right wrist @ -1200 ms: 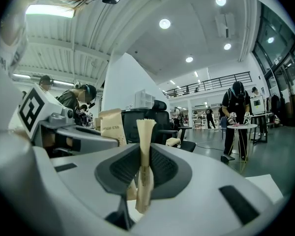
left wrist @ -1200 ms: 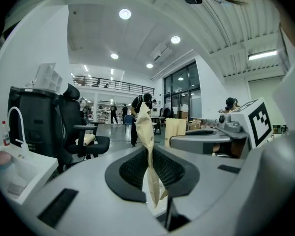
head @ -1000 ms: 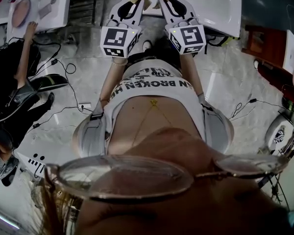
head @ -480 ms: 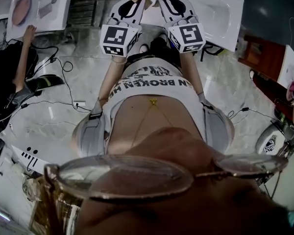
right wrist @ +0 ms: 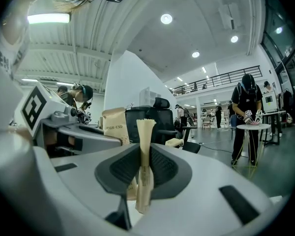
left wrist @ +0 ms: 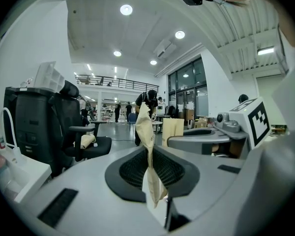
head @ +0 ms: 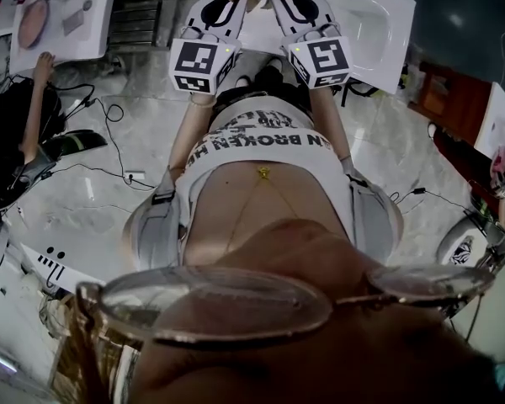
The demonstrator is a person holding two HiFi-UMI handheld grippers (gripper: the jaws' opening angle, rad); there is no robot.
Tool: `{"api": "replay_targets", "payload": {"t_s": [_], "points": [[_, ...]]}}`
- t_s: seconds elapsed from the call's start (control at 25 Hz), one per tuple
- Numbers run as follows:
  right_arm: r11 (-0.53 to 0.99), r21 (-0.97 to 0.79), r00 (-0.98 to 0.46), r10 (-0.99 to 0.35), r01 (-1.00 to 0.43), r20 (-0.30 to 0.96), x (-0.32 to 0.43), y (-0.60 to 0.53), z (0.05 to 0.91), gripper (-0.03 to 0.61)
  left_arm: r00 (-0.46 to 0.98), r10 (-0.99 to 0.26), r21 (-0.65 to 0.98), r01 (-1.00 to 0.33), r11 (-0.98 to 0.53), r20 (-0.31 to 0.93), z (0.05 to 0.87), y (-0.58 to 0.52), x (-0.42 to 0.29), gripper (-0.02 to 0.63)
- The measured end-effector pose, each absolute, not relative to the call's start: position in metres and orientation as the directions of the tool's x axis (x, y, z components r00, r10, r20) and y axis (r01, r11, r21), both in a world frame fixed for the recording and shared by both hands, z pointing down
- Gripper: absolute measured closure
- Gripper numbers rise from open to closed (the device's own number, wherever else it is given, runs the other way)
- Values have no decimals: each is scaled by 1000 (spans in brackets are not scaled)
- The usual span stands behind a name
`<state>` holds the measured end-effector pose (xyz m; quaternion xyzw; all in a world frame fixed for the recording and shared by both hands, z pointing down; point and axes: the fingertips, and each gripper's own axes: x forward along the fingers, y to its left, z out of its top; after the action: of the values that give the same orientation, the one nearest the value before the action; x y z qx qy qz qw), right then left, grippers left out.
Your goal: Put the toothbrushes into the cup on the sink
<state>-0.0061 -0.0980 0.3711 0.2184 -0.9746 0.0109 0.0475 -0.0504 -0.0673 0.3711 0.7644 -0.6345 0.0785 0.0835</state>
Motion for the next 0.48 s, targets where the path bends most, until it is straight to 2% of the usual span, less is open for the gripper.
{"api": "replay_targets", "payload": {"t_s": [0.48], "points": [[875, -10, -872, -481, -483, 91, 29, -127, 377, 517, 211, -948, 22, -977, -212, 239, 378, -94, -26, 575]]}}
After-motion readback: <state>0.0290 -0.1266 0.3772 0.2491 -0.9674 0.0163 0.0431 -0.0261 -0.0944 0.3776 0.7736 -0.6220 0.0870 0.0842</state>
